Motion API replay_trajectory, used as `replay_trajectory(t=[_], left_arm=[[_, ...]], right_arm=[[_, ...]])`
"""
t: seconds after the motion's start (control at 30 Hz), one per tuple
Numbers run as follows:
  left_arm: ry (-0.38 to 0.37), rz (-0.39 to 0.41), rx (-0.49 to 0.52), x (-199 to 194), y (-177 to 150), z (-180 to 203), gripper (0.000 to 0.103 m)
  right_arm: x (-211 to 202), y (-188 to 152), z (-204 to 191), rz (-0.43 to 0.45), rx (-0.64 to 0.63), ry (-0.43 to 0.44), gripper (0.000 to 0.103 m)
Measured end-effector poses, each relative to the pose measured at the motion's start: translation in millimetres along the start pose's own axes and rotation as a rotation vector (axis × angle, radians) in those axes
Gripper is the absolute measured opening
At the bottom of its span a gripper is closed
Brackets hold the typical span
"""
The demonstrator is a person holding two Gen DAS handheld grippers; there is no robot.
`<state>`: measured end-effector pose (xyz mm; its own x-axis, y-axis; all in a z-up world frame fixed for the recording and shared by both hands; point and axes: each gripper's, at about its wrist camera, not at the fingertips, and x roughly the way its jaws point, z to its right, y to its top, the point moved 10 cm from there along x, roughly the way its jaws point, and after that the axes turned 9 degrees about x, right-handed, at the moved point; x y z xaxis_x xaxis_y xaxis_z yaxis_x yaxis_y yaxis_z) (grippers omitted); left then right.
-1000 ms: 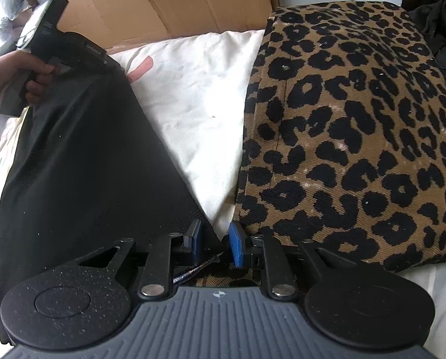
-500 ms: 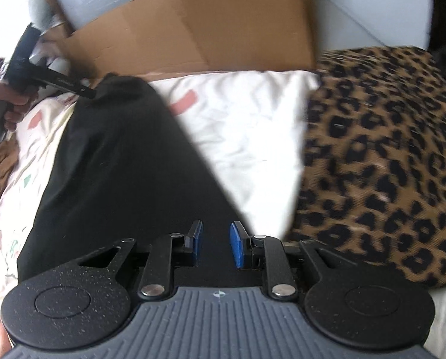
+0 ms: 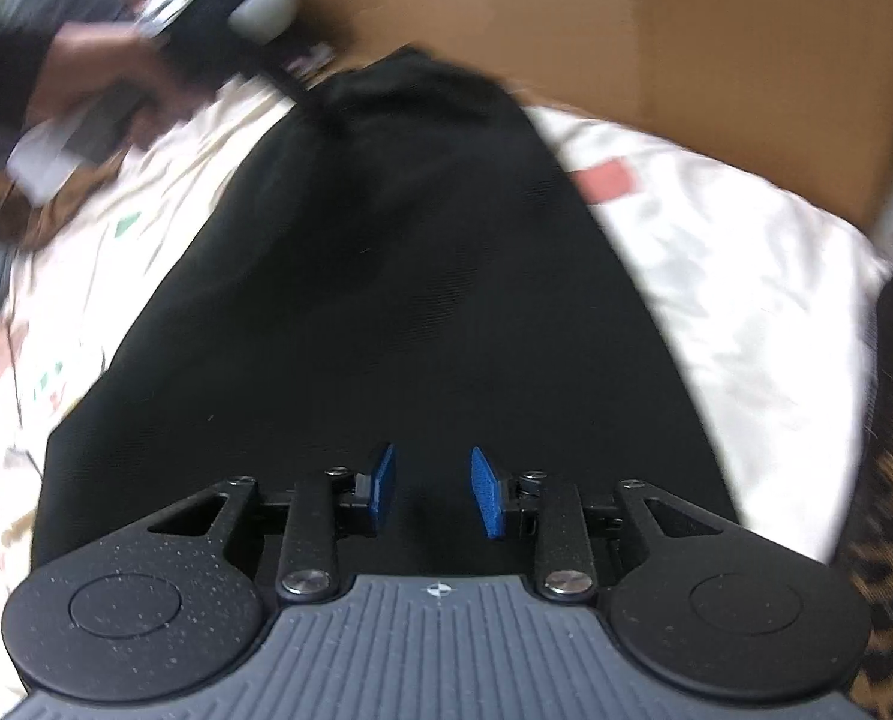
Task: Fold clothes
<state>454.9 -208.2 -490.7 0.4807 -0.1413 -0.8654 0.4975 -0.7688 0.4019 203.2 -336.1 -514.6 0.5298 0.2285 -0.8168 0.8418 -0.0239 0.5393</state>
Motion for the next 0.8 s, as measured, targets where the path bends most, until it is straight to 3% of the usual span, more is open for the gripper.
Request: replay_trajectory(t=[0.3,0.43,0.53,0.8], left_arm=[[0.07,0.013,0.094,14.1,4.0,21.1,0.031],[0.0,0.037,0.091,0.7,4.2,31.8,0.018],[-0.011,0.044,0.134,-8.7,0.0,39.5,0.018],[-0.084,0.058,0.1,-44.9,-35.7,53.0,0.024]], right_arm=[[18.0,-13.1,-5.1,-0.073,-0.079,0.0,0.035],[12.8,-24.7,-2.6,-0.141,-0.089,0.01,0.035],[6.3,-34.1,-0.5,-0.17,-0.088,0.011,0.034],[-14.9,-61.3,6.7,-0.227,-0.066,0.018,0.034]])
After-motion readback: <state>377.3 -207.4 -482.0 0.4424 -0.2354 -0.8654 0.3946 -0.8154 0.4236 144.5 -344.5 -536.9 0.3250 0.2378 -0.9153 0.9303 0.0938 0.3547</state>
